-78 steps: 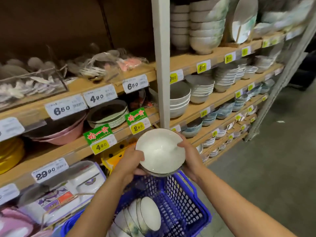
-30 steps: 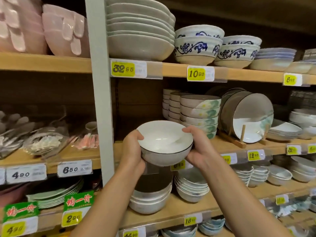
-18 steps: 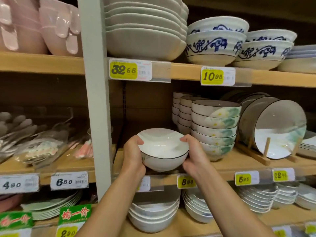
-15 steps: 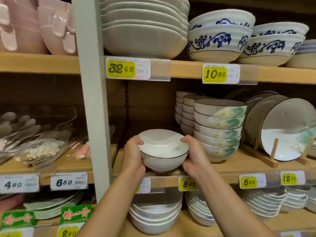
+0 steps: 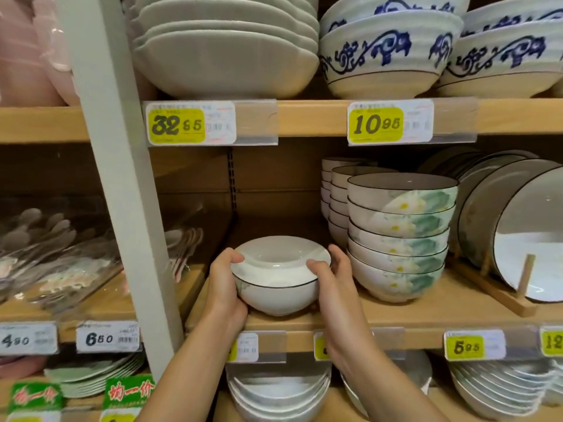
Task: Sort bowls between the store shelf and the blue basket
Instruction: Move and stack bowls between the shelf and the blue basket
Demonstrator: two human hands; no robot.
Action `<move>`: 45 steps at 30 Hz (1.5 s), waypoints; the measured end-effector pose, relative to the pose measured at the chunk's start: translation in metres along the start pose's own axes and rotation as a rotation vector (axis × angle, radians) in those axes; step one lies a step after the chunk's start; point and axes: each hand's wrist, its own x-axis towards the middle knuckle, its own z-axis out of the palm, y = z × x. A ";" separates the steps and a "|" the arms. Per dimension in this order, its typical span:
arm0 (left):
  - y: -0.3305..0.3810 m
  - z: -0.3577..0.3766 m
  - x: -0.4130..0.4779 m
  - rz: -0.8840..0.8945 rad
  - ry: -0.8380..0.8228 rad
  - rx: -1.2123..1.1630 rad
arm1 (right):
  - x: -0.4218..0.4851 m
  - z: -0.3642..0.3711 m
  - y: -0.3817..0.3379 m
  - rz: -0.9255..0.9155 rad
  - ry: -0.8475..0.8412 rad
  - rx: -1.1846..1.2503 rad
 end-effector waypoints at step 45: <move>-0.006 -0.014 -0.006 0.038 -0.161 -0.028 | 0.045 -0.006 0.011 0.115 -0.030 0.141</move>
